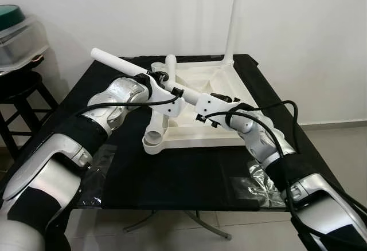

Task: Building children table

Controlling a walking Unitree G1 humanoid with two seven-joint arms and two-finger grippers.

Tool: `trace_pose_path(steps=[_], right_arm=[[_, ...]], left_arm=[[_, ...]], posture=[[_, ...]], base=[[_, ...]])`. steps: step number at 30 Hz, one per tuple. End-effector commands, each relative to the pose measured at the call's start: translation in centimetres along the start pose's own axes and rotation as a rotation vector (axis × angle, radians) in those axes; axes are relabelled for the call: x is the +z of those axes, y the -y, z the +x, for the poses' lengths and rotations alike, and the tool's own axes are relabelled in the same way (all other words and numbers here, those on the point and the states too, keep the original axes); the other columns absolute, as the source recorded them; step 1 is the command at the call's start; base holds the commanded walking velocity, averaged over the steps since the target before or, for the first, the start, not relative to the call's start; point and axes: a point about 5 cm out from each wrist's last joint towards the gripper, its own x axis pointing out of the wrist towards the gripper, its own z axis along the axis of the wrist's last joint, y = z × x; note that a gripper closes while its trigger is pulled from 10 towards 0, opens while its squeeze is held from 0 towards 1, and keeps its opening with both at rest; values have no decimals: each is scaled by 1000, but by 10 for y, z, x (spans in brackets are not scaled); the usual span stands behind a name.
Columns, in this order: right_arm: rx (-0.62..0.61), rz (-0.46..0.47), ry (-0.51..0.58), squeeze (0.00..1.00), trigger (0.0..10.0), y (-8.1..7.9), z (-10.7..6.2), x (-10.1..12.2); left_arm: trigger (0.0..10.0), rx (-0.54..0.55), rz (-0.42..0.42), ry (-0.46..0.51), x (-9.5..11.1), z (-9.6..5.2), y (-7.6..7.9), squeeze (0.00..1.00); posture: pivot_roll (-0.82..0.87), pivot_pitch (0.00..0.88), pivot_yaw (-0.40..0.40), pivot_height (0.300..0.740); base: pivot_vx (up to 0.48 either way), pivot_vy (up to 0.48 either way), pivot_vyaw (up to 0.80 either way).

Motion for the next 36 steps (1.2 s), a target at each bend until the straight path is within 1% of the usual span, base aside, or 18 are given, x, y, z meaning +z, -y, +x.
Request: trace_pose_path(steps=[1, 5, 10, 13, 16, 21, 24, 25, 27, 28, 29, 30, 31, 32, 33, 34, 35, 36], right_arm=[[1, -17, -9, 0, 0, 0, 1, -1], [-18, -18, -24, 0, 0, 3, -1, -6], [-23, -13, -34, 0, 0, 4, -2, -10], [-32, -3, -58, 0, 0, 5, -4, -18], [-98, 33, -119, 0, 0, 13, -9, -37], [-212, 96, -137, 0, 0, 29, -15, -49], [-375, 331, 42, 0, 0, 48, -20, -37], [-375, 331, 42, 0, 0, 48, -20, -37], [-413, 540, 181, 0, 0, 55, -23, -27], [-413, 540, 181, 0, 0, 55, -23, -27], [-383, 751, 304, 0, 0, 57, -25, -17], [-383, 751, 304, 0, 0, 57, -25, -17], [-333, 930, 426, 0, 0, 58, -27, -8], [-333, 930, 426, 0, 0, 58, -27, -8], [-246, 1060, 570, 0, 0, 57, -32, 4], [-246, 1060, 570, 0, 0, 57, -32, 4], [-85, 1133, 725, 0, 9608, 49, -40, 17], [-85, 1133, 725, 0, 9608, 49, -40, 17]], left_arm=[[10000, 21, -46, 18, -2, -5, -7, 1000], [10000, 40, -105, 82, 0, -9, -16, 1000], [10000, 93, -95, 71, -5, -12, -28, 1000], [10000, 170, -105, 19, -22, -20, -47, 1000], [10000, 294, -153, -100, -59, -44, -79, 1000], [10000, 330, -259, -169, -82, -61, -80, 1000], [10000, 327, -618, -68, -83, -61, -59, 1000], [10000, 327, -618, -68, -83, -61, -59, 1000], [10000, 334, -811, 12, -79, -61, -48, 1000], [10000, 334, -811, 12, -79, -61, -48, 1000], [10000, 358, -948, 68, -74, -60, -41, 322], [10000, 358, -948, 68, -74, -60, -41, 322], [10000, 375, -1074, 125, -69, -58, -34, 78], [10000, 375, -1074, 125, -69, -58, -34, 78], [10000, 395, -1256, 226, -59, -56, -26, 0], [10000, 395, -1256, 226, -59, -56, -26, 0], [10000, 379, -1472, 415, -43, -59, -20, 0], [10000, 379, -1472, 415, -43, -59, -20, 0]], posture=[[-101, 15, -14, 740], [-103, 12, -14, 740], [-103, 12, -14, 740], [-103, 11, -13, 740], [-105, 10, -9, 740], [-105, 9, -2, 740], [-109, 14, 1, 740], [-109, 14, 1, 740], [-113, 17, 7, 740], [-113, 17, 7, 740], [-115, 22, 4, 740], [-115, 22, 4, 740], [-115, 22, 3, 740], [-115, 22, 3, 740], [-115, 25, 4, 740], [-115, 25, 4, 740], [-112, 27, 0, 740], [-112, 27, 0, 740]], base=[[0, 0, 0], [0, 0, 0], [0, 0, 0], [0, 0, 0], [0, 0, 0], [0, 0, 0], [0, 0, 0], [0, 0, 0], [0, 0, 0], [0, 0, 0], [0, 0, 0], [0, 0, 0], [0, 0, 0], [0, 0, 0], [0, 0, 0], [0, 0, 0], [0, 0, 0], [0, 0, 0]])
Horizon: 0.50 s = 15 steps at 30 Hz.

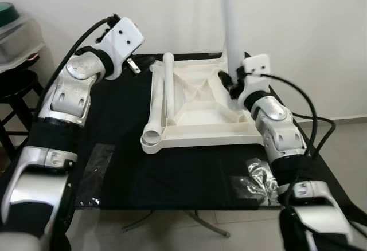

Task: Building children table

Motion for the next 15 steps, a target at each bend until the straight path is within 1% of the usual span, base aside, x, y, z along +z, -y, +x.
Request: trace_pose_path(steps=[1, 2, 3, 4, 6, 7, 8, 9, 10, 11, 12, 13, 14, 15], right_arm=[[58, 53, 22, 0, 9608, -5, -1, 3], [247, 128, 40, 0, 10000, -20, -10, 4], [440, 142, 32, 0, 10000, -31, -25, 3], [617, 157, -11, 0, 10000, -38, -43, 0], [617, 157, -11, 0, 10000, -38, -43, 0], [758, 159, -62, 0, 10000, -40, -60, -2], [839, 158, -138, 0, 10000, -38, -72, -8], [839, 158, -138, 0, 10000, -38, -72, -8], [871, 155, -194, 0, 10000, -34, -79, -12], [872, 128, -252, 0, 10000, -30, -82, -19], [886, 105, -304, 0, 10000, -29, -86, -25], [886, 105, -304, 0, 10000, -29, -86, -25], [902, 96, -332, 0, 10000, -29, -89, -29], [902, 96, -332, 0, 10000, -29, -89, -29]], left_arm=[[10000, -22, -67, 24, 3, -2, 0, 0], [10000, -109, -269, 152, 11, -9, 13, 0], [10000, -225, -423, 281, 24, -20, 24, 0], [10000, -348, -456, 371, 36, -34, 32, 0], [10000, -348, -456, 371, 36, -34, 32, 0], [10000, -452, -439, 422, 45, -47, 39, 0], [10000, -549, -409, 436, 49, -59, 47, 0], [10000, -549, -409, 436, 49, -59, 47, 0], [10000, -607, -389, 434, 50, -66, 52, 0], [10000, -647, -385, 430, 51, -70, 55, 0], [10000, -704, -405, 430, 53, -75, 59, 0], [10000, -704, -405, 430, 53, -75, 59, 0], [10000, -780, -435, 430, 55, -80, 65, 0], [10000, -780, -435, 430, 55, -80, 65, 0]], posture=[[-112, 27, 0, 740], [-112, 30, -1, 740], [-108, 32, -4, 740], [-104, 34, -8, 740], [-104, 34, -8, 740], [-102, 35, -10, 740], [-102, 37, -12, 740], [-102, 37, -12, 740], [-103, 38, -13, 740], [-103, 38, -13, 740], [-104, 39, -15, 740], [-104, 39, -15, 740], [-104, 39, -15, 740], [-104, 39, -15, 740]], base=[[0, 0, 0], [0, 0, 0], [0, 0, 0], [0, 0, 0], [0, 0, 0], [0, 0, 0], [0, 0, 0], [0, 0, 0], [0, 0, 0], [0, 0, 0], [0, 0, 0], [0, 0, 0], [0, 0, 0], [0, 0, 0]])
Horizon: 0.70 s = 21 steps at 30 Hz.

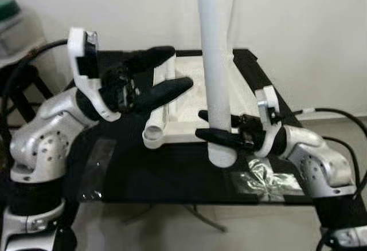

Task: Building children table

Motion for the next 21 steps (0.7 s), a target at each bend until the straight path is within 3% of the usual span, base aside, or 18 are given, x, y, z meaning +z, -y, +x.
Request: trace_pose_path(steps=[1, 2, 4, 10, 12, 19, 21], right_arm=[[24, 1, -29, 0, 10000, -3, -1, -5], [61, 1, -53, 0, 10000, -9, 2, -6], [77, 0, -63, 0, 10000, -11, 2, -7], [129, -14, -67, 0, 10000, -20, 9, -7], [112, -31, 2, 0, 10000, -18, 14, 1], [94, -38, 91, 0, 10000, -15, 15, 13], [59, -53, 147, 0, 10000, -11, 15, 21]], left_arm=[[10000, -74, -47, -9, 1, -1, 10, 0], [10000, -142, -104, -36, 0, 2, 20, 0], [10000, -141, -120, -45, 0, 3, 21, 0], [10000, -22, -104, -79, -5, 10, 7, 0], [10000, 53, -112, -85, -8, 9, -4, 0], [10000, 103, -125, -95, -14, 2, -9, 0], [10000, 139, -142, -101, -16, -8, -11, 0]], posture=[[-102, 39, -17, 740], [-101, 39, -16, 740], [-101, 39, -16, 740], [-99, 40, -6, 740], [-102, 41, 2, 740], [-103, 44, 8, 740], [-101, 44, 7, 740]], base=[[0, 0, 0], [0, 0, 0], [0, 0, 0], [0, 0, 0], [0, 0, 0], [0, 0, 0], [0, 0, 0]])
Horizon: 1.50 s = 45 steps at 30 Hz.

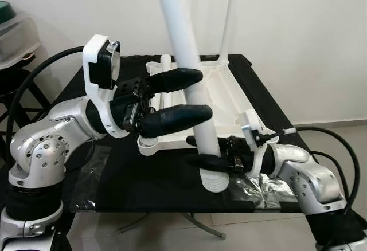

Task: Building children table

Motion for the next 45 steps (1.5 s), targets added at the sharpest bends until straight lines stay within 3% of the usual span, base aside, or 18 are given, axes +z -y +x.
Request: trace_pose_path(steps=[1, 11, 13, 18, 22, 23, 42, 45], right_arm=[[43, -81, 80, 0, 10000, -3, 4, 21], [66, -84, 90, 0, 10000, -7, 12, 21], [117, -84, -3, 0, 10000, -14, 22, 5], [117, -84, -3, 0, 10000, -14, 22, 5], [100, -88, -92, 0, 10000, -12, 30, -12], [94, -91, -105, 0, 10000, -12, 32, -16], [69, -103, -80, 0, 10000, -9, 37, -16], [75, -122, -78, 0, 10000, -9, 45, -17]], left_arm=[[10000, 110, -33, -50, -9, -12, -11, 0], [10000, 120, -64, -64, -14, -12, -10, 0], [10000, 75, -69, -59, -14, -2, -8, 0], [10000, 75, -69, -59, -14, -2, -8, 0], [10000, -11, -54, -73, -12, 12, -2, 0], [0, -36, -60, -85, -12, 17, -2, 0], [0, -77, -70, -119, -15, 22, -3, 0], [0, -90, -40, -152, -16, 30, -5, 0]], posture=[[-101, 44, 7, 740], [-100, 42, 7, 740], [-96, 41, 4, 740], [-96, 41, 4, 740], [-96, 36, -1, 740], [-95, 32, 1, 740], [-113, 25, 2, 740], [-106, 23, 3, 740]], base=[[0, 0, 0], [0, 0, 0], [0, 0, 0], [0, 0, 0], [0, 0, 0], [0, 0, 0], [0, 0, 0], [0, 0, 0]])
